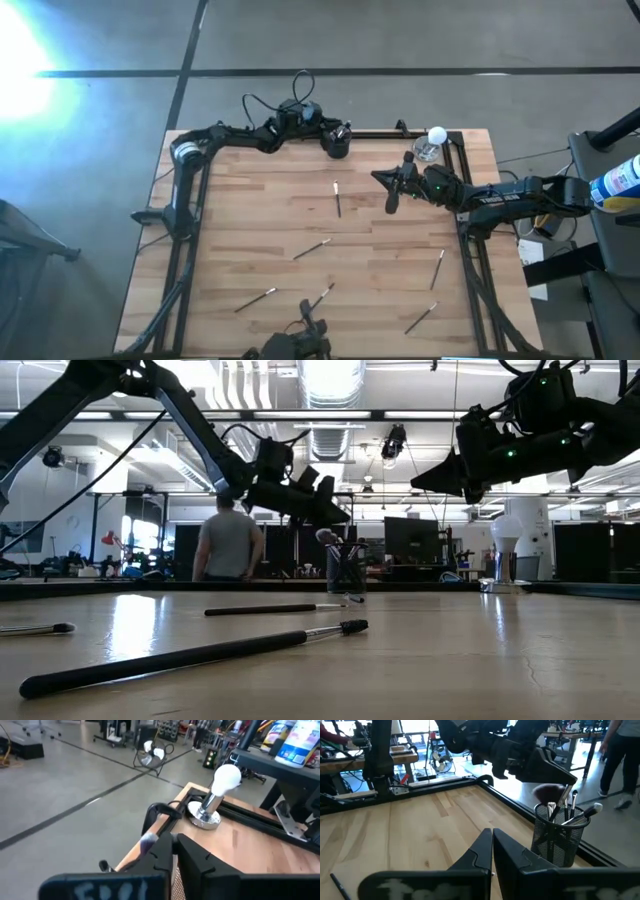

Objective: Put items in baskets/containers
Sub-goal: Put the black eyeshadow brush into the black pen holder, then put the black liner brush into the black pen holder

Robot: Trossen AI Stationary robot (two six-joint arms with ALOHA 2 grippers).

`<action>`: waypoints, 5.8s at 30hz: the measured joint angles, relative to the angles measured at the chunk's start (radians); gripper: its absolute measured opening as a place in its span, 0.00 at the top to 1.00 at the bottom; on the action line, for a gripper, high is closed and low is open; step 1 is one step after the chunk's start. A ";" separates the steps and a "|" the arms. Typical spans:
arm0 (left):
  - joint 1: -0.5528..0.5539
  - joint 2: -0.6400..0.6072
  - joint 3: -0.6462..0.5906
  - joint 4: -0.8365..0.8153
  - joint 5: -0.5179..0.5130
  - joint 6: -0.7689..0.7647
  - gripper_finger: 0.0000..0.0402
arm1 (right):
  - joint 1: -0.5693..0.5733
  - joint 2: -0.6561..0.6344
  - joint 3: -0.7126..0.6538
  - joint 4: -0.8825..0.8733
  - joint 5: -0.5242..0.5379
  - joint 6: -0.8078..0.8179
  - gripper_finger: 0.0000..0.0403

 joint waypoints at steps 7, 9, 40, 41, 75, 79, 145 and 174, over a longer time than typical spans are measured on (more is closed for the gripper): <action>-0.001 -0.039 0.016 -0.109 0.002 0.017 0.84 | 0.000 0.000 0.000 0.000 0.000 0.005 0.97; -0.001 -0.067 0.019 -0.142 0.003 0.032 0.82 | 0.000 0.000 0.000 0.000 -0.001 0.005 0.97; -0.498 -0.668 -0.904 0.056 -0.306 -0.163 1.00 | 0.121 0.069 0.113 -0.231 -0.218 0.004 0.97; -0.506 -0.668 -0.916 0.057 -0.316 -0.173 1.00 | 0.146 0.093 0.129 -0.248 -0.218 0.002 0.96; -0.561 -0.666 -0.926 0.028 -0.338 -0.185 0.97 | 0.268 0.796 0.634 -0.507 -0.346 -0.145 0.81; -0.561 -0.665 -0.926 0.024 -0.338 -0.188 0.97 | 0.267 0.834 0.659 -0.496 -0.352 -0.145 0.86; -0.586 -0.665 -0.624 -0.733 0.032 -0.336 1.00 | 0.282 0.593 0.805 -0.798 -0.291 -0.279 0.96; -0.602 -0.599 -0.625 -0.744 -0.091 -0.265 0.77 | 0.152 0.868 0.842 -0.708 -0.217 -0.234 0.68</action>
